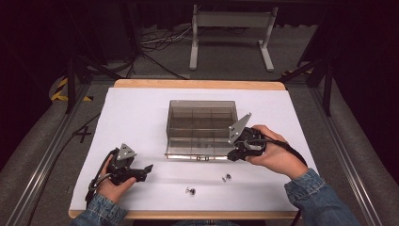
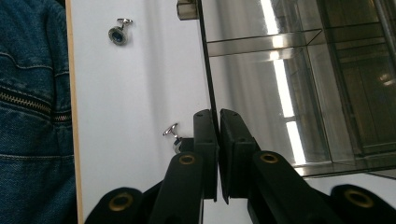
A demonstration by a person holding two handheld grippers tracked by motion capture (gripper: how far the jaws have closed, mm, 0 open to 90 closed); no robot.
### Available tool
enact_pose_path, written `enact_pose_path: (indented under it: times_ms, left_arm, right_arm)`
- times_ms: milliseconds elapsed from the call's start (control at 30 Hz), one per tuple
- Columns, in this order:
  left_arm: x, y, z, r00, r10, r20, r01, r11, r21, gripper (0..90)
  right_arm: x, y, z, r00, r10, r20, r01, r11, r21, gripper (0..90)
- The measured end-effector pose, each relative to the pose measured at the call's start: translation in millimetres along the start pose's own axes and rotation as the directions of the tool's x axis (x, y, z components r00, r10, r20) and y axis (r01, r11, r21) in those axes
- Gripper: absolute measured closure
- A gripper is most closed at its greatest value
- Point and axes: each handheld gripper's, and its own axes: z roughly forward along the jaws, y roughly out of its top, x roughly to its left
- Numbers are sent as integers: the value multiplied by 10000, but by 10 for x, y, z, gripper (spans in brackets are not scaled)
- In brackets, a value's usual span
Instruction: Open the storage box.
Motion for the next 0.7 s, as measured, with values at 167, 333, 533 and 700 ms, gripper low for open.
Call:
enact_pose_path:
  times_ms: [167, 333, 533, 700]
  left_arm:
    - [-2, 0, 0, 10000, -13, 28, 13, 10000, 42, 164]
    - [-2, 0, 1, 10000, -20, 41, 20, 10000, 56, 163]
    - [-5, 0, 3, 10000, -11, 25, 11, 10000, 49, 163]
    - [-6, 0, 4, 10000, -2, 22, 2, 10000, 53, 163]
  right_arm:
    - [-7, -27, 43, 9998, -161, 80, 162, 9999, -42, 864]
    - [-14, -64, 84, 9997, -159, 205, 159, 9999, -2, 861]
    - [-16, -98, 89, 9997, -59, 237, 67, 9994, -333, 830]
    - [4, -135, 46, 9995, 260, 158, -239, 9920, -1240, 761]
